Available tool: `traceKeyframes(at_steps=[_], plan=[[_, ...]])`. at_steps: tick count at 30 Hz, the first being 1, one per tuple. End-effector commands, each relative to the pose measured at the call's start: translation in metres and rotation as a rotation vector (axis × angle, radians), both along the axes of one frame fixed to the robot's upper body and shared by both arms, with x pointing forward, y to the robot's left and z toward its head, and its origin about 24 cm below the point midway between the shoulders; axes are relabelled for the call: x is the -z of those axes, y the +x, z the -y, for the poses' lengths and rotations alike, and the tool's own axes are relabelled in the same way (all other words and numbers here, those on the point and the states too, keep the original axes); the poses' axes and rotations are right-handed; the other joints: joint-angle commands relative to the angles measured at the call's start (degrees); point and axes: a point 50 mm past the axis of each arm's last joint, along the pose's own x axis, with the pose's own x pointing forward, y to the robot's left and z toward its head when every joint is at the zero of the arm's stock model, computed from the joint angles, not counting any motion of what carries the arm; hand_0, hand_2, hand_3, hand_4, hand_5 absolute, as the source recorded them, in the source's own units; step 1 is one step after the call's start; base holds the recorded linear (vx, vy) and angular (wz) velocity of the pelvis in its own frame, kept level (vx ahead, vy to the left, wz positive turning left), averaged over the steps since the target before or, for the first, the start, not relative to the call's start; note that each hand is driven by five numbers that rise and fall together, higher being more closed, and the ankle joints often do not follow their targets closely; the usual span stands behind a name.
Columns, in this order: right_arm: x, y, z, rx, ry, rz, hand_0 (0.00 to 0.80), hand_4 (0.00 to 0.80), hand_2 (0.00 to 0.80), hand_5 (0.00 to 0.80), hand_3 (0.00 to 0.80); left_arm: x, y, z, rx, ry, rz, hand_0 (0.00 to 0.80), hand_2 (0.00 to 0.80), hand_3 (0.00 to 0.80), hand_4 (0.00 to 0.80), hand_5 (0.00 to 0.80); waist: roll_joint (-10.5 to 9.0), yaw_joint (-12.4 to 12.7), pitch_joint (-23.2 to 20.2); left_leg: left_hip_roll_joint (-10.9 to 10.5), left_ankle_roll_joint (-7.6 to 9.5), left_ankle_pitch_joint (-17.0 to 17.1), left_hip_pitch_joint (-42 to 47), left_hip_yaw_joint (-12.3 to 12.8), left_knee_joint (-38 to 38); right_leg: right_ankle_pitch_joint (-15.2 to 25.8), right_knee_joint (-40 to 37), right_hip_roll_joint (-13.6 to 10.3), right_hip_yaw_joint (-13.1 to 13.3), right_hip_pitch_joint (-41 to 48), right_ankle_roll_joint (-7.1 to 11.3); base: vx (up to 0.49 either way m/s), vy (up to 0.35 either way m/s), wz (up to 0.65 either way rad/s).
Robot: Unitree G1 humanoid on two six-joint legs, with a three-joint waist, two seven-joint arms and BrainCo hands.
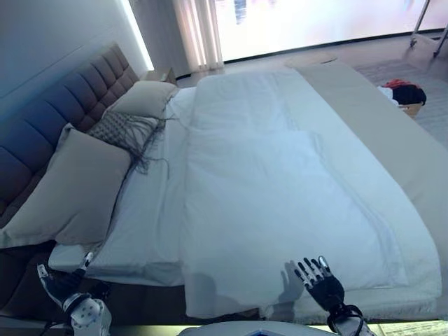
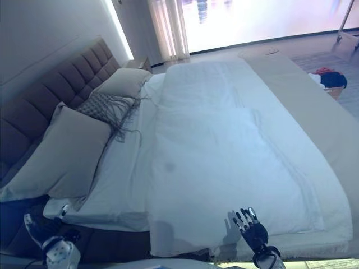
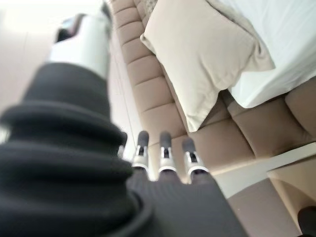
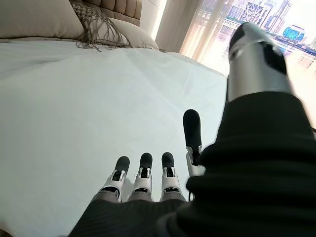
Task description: Make the bed neatly
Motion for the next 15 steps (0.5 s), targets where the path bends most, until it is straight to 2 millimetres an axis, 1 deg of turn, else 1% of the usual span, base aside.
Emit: traceKeyframes(at_steps=[1, 3, 6, 9, 12, 14, 15], plan=[[-0.012, 0.021, -0.006, 0.048, 0.053, 0.129, 0.000, 0.000, 0.000, 0.000, 0.000, -0.044, 0.022, -0.031, 0.110, 0.185, 0.090, 0.000, 0.000, 0.000, 0.000, 0.000, -4.80, 0.96, 1.62, -2.55, -1.26, -2.41, 0.93, -1.21, 2.53, 3.92, -5.90, 6.40, -3.74, 4.08, -5.80, 0.000, 0.000, 0.00], [-0.012, 0.020, -0.007, 0.048, 0.050, 0.129, 0.000, 0.000, 0.000, 0.000, 0.000, -0.047, 0.028, -0.026, 0.188, 0.195, 0.094, 0.000, 0.000, 0.000, 0.000, 0.000, -4.86, 0.90, 1.59, -2.71, -1.10, -2.46, 0.99, -1.42, 2.55, 3.71, -5.56, 6.49, -3.48, 4.05, -5.88, 0.018, 0.000, 0.00], [-0.011, 0.018, -0.006, 0.061, 0.038, 0.131, 0.000, 0.000, 0.000, 0.000, 0.000, -0.056, 0.044, -0.014, 0.358, 0.231, 0.094, 0.000, 0.000, 0.000, 0.000, 0.000, -5.08, 0.71, 1.73, -2.88, -0.75, -2.88, 1.21, -1.35, 2.79, 3.72, -5.24, 6.45, -3.22, 4.04, -5.77, 0.039, -0.016, -0.01], [-0.010, 0.015, -0.001, 0.080, 0.030, 0.129, 0.000, 0.000, 0.000, 0.000, 0.000, -0.064, 0.059, 0.000, 0.539, 0.296, 0.075, 0.000, 0.000, 0.000, 0.000, 0.000, -5.09, 0.19, 1.80, -2.96, -0.54, -3.18, 1.54, -0.64, 2.64, 4.19, -5.61, 6.47, -3.12, 4.07, -5.37, 0.051, -0.016, 0.00], [-0.010, 0.013, 0.007, 0.088, 0.007, 0.121, 0.000, 0.000, 0.000, 0.000, 0.000, -0.070, 0.073, 0.016, 0.692, 0.354, 0.057, 0.000, 0.000, 0.000, 0.000, 0.000, -4.80, -0.77, 1.95, -3.22, -0.36, -3.38, 1.87, 0.56, 2.22, 5.12, -6.55, 6.50, -2.98, 3.93, -4.78, 0.049, 0.014, -0.06], [-0.012, 0.017, 0.013, 0.079, -0.018, 0.126, 0.000, 0.000, 0.000, 0.000, 0.000, -0.070, 0.084, 0.031, 0.773, 0.385, 0.046, 0.000, 0.000, 0.000, 0.000, 0.000, -4.37, -1.61, 2.37, -3.38, -0.30, -3.40, 1.77, 1.87, 1.93, 5.86, -7.05, 6.26, -3.19, 3.41, -4.30, 0.040, 0.050, -0.15], [-0.014, 0.019, 0.016, 0.073, -0.029, 0.132, 0.000, 0.000, 0.000, 0.000, 0.000, -0.070, 0.088, 0.038, 0.809, 0.400, 0.039, 0.000, 0.000, 0.000, 0.000, 0.000, -3.95, -1.88, 2.44, -3.42, -0.54, -4.48, 2.18, 1.57, 1.67, 5.35, -7.14, 6.24, -2.78, 3.51, -3.42, 0.025, 0.071, -0.15]])
